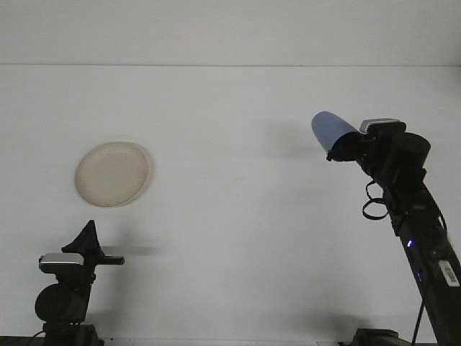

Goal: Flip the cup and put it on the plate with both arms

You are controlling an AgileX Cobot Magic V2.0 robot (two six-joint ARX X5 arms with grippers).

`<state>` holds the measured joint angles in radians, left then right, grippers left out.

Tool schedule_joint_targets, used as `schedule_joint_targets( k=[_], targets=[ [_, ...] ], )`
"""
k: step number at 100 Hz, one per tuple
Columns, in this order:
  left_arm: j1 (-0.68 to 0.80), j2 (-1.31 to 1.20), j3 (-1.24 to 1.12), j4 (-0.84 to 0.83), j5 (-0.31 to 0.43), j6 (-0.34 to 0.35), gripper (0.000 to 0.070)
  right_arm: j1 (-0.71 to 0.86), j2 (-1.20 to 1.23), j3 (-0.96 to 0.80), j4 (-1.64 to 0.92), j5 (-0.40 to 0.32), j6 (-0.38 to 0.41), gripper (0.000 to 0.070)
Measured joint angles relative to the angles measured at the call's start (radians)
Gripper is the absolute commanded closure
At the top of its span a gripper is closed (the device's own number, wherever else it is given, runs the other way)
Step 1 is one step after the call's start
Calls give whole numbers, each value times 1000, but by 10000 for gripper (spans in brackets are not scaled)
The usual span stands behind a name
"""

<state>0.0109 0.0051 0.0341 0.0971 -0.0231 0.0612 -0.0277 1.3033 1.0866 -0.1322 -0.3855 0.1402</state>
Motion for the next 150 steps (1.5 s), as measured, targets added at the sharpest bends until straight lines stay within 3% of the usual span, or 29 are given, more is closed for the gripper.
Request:
schedule_joint_targets(
  k=[18, 38, 58, 82, 109, 150],
  targets=[
    [0, 0, 0, 0, 0, 0, 686, 88, -63, 91, -241, -105, -5, 700],
    [0, 0, 0, 0, 0, 0, 685, 247, -27, 259, -602, -102, -108, 700],
    [0, 0, 0, 0, 0, -14, 685, 454, 79, 381, -887, 32, -208, 700],
    [0, 0, 0, 0, 0, -181, 686, 674, 266, 469, -1082, 178, -257, 700],
    [0, 0, 0, 0, 0, -361, 686, 829, 457, 555, -1142, 259, -270, 700],
    [0, 0, 0, 0, 0, -421, 685, 868, 597, 565, -1141, 341, -275, 700]
  ],
)
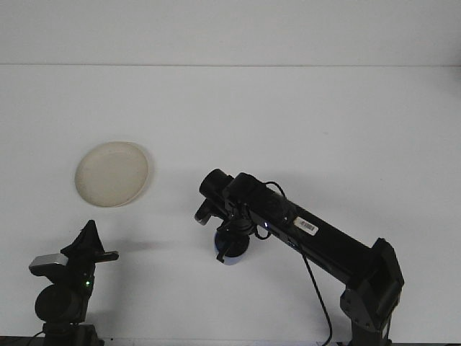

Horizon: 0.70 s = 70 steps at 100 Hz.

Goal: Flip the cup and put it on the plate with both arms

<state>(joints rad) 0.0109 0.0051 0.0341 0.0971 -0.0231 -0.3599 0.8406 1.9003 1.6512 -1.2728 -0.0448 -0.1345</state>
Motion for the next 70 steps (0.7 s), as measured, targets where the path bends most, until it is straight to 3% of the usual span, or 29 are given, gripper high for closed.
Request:
schedule_joint_targets(
  k=[11, 23, 27, 40, 53, 70],
  targets=[
    [0, 0, 0, 0, 0, -14, 685, 1, 17, 0, 0, -1, -2, 658],
    [0, 0, 0, 0, 0, -21, 686, 2, 24, 0, 0, -7, -12, 341],
    [0, 0, 0, 0, 0, -21, 686, 3, 24, 2, -2, -8, -15, 282],
    [0, 0, 0, 0, 0, -29, 687, 2, 22, 39, -34, -8, -15, 273],
    [0, 0, 1, 0, 4, -95, 689, -13, -22, 113, -35, -8, -16, 273],
    [0, 0, 13, -8, 112, -177, 688, -62, -188, 187, 47, -14, -10, 273]
  ],
)
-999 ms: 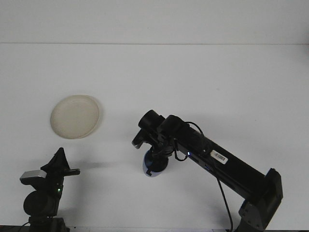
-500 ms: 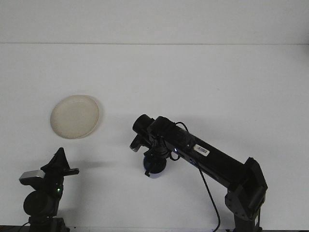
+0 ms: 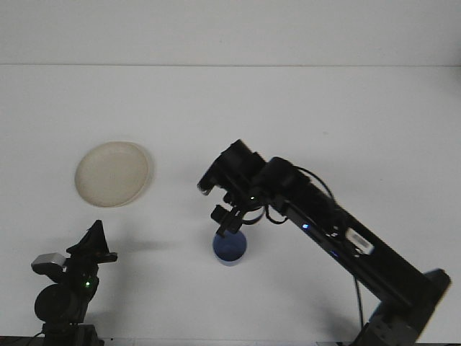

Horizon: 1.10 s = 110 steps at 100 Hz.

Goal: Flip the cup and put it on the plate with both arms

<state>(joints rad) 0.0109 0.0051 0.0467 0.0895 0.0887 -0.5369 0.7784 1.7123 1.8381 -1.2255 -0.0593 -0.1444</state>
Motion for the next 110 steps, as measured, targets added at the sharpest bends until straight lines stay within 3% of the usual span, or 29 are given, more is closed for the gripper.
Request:
schedule_joint_targets(
  k=[14, 25, 47, 60, 73, 77, 88, 93, 99, 110],
  targets=[
    [0, 4, 49, -68, 92, -23, 688, -79, -142, 1, 69, -63, 26, 273],
    [0, 31, 113, -138, 145, -31, 686, -148, -234, -40, 138, -69, 37, 273],
    [0, 184, 282, -188, 260, -21, 686, -294, -484, -349, 378, -70, 50, 273],
    [0, 339, 411, -229, 309, 37, 686, -385, -672, -622, 598, -68, 60, 274],
    [-28, 525, 562, -314, 323, 144, 680, -462, -850, -881, 786, -69, 74, 274],
    [-43, 583, 608, -345, 330, 181, 649, -483, -901, -953, 831, -69, 76, 274],
    [-92, 735, 726, -409, 377, 275, 397, -533, -1026, -1118, 919, -69, 82, 274],
    [-116, 798, 772, -433, 402, 303, 314, -551, -1074, -1178, 942, -68, 82, 275],
    [-148, 867, 824, -469, 423, 331, 269, -572, -1122, -1236, 957, -67, 82, 275],
    [-221, 977, 917, -556, 434, 378, 266, -610, -1173, -1306, 962, -67, 83, 275]
  ],
)
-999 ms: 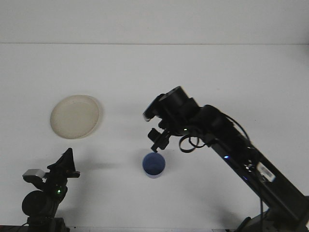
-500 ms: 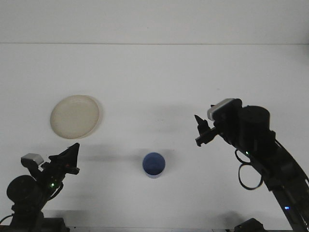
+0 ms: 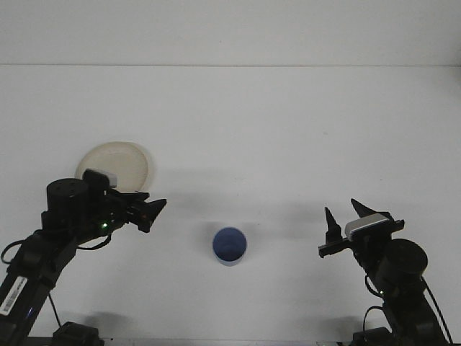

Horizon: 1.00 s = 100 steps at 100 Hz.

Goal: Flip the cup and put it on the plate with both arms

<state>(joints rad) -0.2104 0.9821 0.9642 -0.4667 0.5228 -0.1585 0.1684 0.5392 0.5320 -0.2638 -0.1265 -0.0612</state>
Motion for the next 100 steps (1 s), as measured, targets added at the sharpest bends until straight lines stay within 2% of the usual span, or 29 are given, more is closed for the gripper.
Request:
schedule_joint_targets(
  k=[24, 37, 61, 100],
  targets=[
    [-161, 229, 198, -249, 1, 101, 264, -22, -16, -16, 17, -3, 26, 275],
    [-236, 340, 274, -318, 0, 140, 264, -21, -16, -16, 17, -5, 32, 275],
    [-356, 501, 320, -315, -5, 153, 265, -21, -16, -16, 19, -4, 33, 274],
    [-476, 644, 320, -226, -141, 161, 268, -21, -16, -16, 20, -4, 34, 275]
  ],
)
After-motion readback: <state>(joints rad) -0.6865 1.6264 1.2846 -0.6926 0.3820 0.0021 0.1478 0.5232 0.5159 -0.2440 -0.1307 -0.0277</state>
